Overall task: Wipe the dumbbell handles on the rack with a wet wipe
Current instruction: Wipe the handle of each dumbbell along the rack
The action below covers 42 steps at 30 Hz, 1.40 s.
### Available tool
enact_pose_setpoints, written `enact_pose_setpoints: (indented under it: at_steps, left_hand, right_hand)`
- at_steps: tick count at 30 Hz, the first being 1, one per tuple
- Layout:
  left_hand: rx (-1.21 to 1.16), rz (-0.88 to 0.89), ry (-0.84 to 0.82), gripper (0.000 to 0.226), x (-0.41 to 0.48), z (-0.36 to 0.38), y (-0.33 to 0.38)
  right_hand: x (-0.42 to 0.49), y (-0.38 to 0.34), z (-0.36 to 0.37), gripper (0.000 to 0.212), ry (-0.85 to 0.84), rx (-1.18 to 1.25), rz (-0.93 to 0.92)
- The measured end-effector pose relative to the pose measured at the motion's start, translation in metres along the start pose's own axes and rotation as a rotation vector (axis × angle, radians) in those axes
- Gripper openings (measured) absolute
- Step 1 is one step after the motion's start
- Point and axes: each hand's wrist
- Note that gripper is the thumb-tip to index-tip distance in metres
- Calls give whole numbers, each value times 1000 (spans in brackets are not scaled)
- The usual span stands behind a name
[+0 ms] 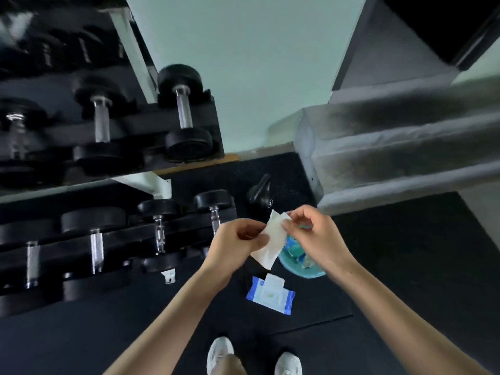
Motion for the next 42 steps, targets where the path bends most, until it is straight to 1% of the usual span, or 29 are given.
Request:
enact_pose_setpoints:
  at_steps: [1,3,4,5,6,8,9,12,14,17,18,21,23,25,27,30,33,34,36,37,38,40,42]
  left_hand:
    - [-2,4,7,15,2,-10,11]
    - [5,28,-6,17,11,-33,29]
    - [-1,42,-14,19,18,-45,37]
    - [-11,52,-13,20,25,-57,44]
    - [-13,59,-2,20,33,-70,50]
    - [-29,43,38,13,53,-98,59]
    - [-51,22,55,10,64,-113,61]
    - [-148,-39,95,8,98,-159,63]
    - [-173,-54,153,9,122,-187,63]
    - [-181,-58,222,12,159,-217,62]
    - [-177,-60,234,13,171,-224,62]
    - [-140,-64,275,16,209,-234,58]
    - [-156,-68,288,14,233,-237,54]
    - [-158,-81,304,8,257,-238,48]
    - [-153,-115,324,9,277,-238,40]
    - [-138,-158,350,10,298,-236,26]
    - [-121,-184,391,7,310,-236,15]
    - [-113,-182,399,5,312,-237,14]
    - [-96,-173,398,10,316,-239,12]
    - [-86,-161,393,11,316,-241,13]
    - [-55,-144,384,9,316,-244,14]
    - [87,-91,370,4,317,-252,19]
    - [201,-42,402,7,318,-261,27]
  right_hand:
    - [2,-15,1,15,-41,30,-2]
    - [11,-42,7,36,-176,81,14]
    - [16,-56,12,43,-235,85,14]
    - [22,-70,18,41,-268,78,2]
    - [29,-82,25,33,-264,58,-20]
    - [48,-108,41,16,-187,31,-51]
    - [59,-119,50,12,-138,35,-55]
    - [91,-155,79,13,-3,75,-69]
    - [112,-175,101,15,43,99,-49]
    - [146,-191,133,7,131,102,2]
    - [157,-194,142,8,178,92,26]
    - [188,-206,161,23,313,93,122]
    - [204,-214,170,31,413,-6,138]
    - [219,-220,176,33,492,-156,80]
    - [234,-221,184,28,464,-220,50]
    - [252,-218,194,30,333,-207,118]
    - [269,-213,201,34,260,-197,158]
    - [273,-213,203,32,240,-194,161]
    - [286,-211,209,21,188,-196,174]
    - [292,-210,213,20,166,-196,189]
    - [296,-209,217,22,148,-195,207]
    - [302,-202,224,20,133,-179,246]
    - [308,-196,230,24,166,-144,269]
Point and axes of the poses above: each hand's wrist, its own x-axis towards the middle knuckle, its own z-axis out of the palm, y = z × x, and after that the axes turned 11 degrees about z, right-handed
